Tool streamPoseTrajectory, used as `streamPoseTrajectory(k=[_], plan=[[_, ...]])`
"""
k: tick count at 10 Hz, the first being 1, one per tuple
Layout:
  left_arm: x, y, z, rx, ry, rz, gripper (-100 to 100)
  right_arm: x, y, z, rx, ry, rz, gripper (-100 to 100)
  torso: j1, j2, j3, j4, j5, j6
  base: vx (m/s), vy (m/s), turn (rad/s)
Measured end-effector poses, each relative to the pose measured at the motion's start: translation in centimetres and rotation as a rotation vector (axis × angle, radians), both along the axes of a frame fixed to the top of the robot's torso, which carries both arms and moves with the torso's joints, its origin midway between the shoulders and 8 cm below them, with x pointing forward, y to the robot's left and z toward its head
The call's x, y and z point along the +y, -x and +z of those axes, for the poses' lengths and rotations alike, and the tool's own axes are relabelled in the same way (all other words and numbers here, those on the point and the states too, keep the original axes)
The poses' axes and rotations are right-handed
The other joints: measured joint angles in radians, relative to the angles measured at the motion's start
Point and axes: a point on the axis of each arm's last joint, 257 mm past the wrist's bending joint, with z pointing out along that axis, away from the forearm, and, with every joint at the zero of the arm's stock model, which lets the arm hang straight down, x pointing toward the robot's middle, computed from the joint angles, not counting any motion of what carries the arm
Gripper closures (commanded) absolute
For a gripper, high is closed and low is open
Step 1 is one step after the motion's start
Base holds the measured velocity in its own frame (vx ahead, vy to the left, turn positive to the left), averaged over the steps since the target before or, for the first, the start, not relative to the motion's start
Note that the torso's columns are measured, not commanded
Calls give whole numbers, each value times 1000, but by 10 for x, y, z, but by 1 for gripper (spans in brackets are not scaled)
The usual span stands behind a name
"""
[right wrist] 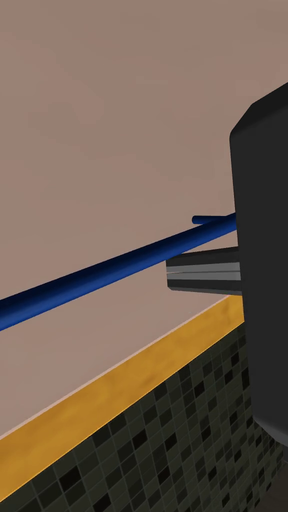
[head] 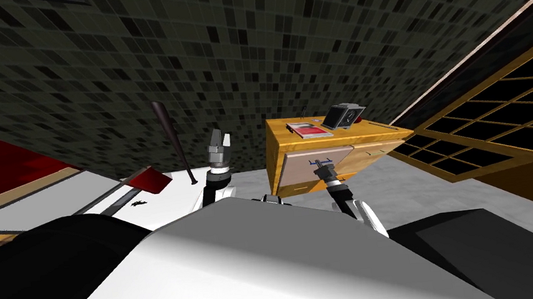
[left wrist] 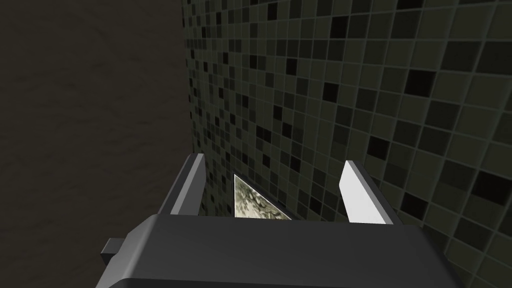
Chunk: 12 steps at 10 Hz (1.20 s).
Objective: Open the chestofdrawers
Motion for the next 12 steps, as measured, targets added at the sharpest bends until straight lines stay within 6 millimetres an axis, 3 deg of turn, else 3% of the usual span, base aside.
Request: streamPoseTrajectory(k=[5,8,9,11,12], plan=[[0,0,0,0,0,0,0,17,5,9,-53,70,28,-100,-5,-12,-6,-10,-6,0,8,-37,8],[0,0,0,0,0,0,0,5,-3,30,-69,91,25,-100,5,-17,-9,-8,-2,-9,22,63,-18],[0,0,0,0,0,0,0,2,-3,34,-74,92,20,100,4,-16,-9,-8,-3,-10,-27,-41,20],[0,0,0,0,0,0,0,9,0,16,-54,75,23,100,2,-1,-1,1,1,-3,-10,-50,12],[0,0,0,0,0,0,0,10,1,15,-55,77,25,-100,7,3,2,3,3,-2,-21,65,-43]])
